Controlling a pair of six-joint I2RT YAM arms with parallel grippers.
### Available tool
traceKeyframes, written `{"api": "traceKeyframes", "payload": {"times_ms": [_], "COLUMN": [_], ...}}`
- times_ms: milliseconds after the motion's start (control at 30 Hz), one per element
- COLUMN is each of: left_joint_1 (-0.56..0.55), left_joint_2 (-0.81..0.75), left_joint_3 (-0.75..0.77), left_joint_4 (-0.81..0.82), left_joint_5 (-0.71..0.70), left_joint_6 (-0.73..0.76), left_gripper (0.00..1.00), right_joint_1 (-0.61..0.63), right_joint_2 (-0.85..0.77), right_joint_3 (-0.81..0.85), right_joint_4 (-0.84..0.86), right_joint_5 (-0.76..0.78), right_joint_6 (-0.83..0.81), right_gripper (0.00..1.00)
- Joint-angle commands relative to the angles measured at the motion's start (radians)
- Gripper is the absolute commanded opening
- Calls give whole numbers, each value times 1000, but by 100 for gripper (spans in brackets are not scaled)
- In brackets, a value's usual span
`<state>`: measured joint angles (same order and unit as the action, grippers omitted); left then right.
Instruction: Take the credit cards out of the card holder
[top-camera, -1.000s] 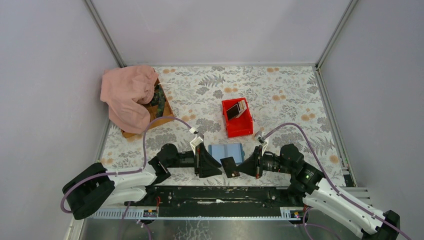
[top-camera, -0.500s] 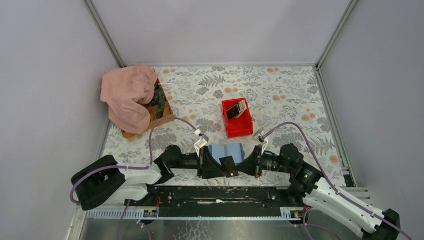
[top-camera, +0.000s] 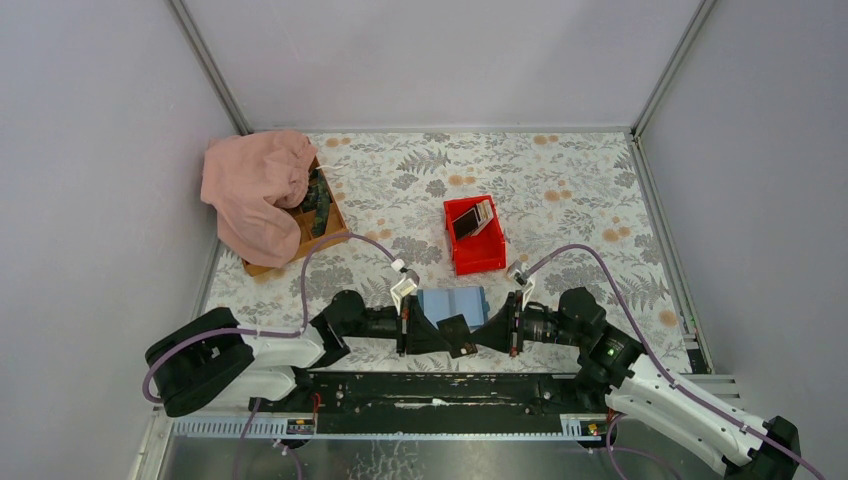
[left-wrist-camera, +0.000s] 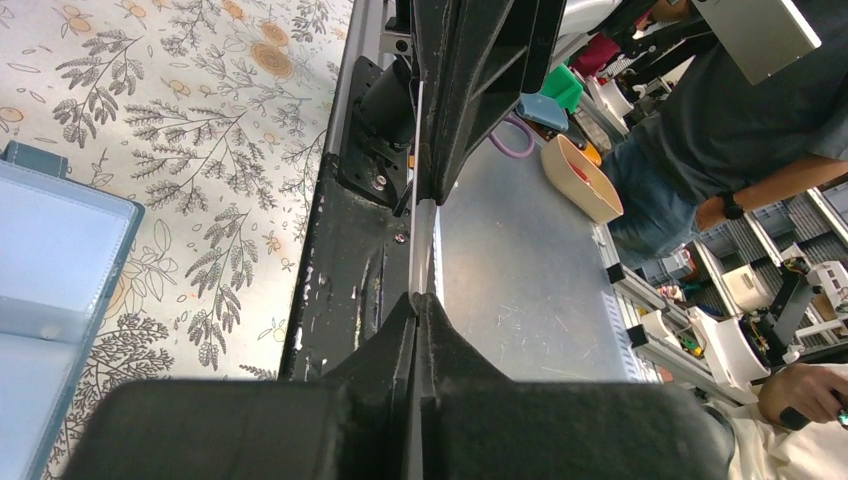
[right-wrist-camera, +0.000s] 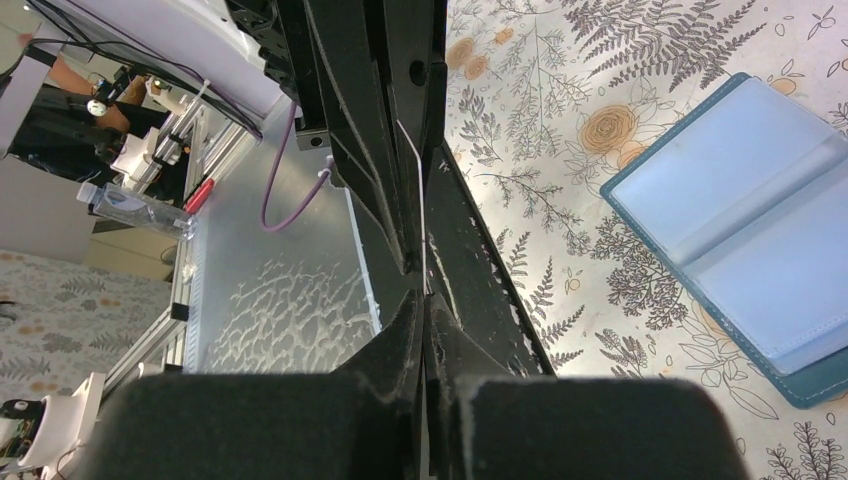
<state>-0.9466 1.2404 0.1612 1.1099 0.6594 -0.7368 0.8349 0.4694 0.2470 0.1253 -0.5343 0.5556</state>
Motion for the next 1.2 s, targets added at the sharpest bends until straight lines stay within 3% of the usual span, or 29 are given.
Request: {"api": "traceKeyframes", "payload": {"times_ms": [0,267,300,333,467,767,1167], "left_joint_1": [-13,-15,-14,-14,-15,-35,-40], "left_joint_2": [5,12,8,4,-18,-60,-50], "left_joint_3": [26,28,26,26,26,67,71], "left_joint_4": [102,103,96,88,42,-136,-149], "left_joint_5": [-1,62,71,80,120,167,157], "left_joint_6": [5,3,6,10,28,107,120], "left_gripper": [0,0,0,0,0,0,0], "right_joint_1": [-2,-3,-2,-3,-5,-2,-2], "right_joint_2": [1,-38,-44,-48,-46,29,20], "right_joint_3": [1,57,76,90,144,197,210], "right_joint_4": [51,-51,-68,-82,-142,-118,-98], "right_joint_5": [-5,33,33,30,28,-21,-37], "right_joint_6": [3,-60,-67,-77,-122,-141,-130], "right_gripper": [0,0,4,16,27,31,36]}}
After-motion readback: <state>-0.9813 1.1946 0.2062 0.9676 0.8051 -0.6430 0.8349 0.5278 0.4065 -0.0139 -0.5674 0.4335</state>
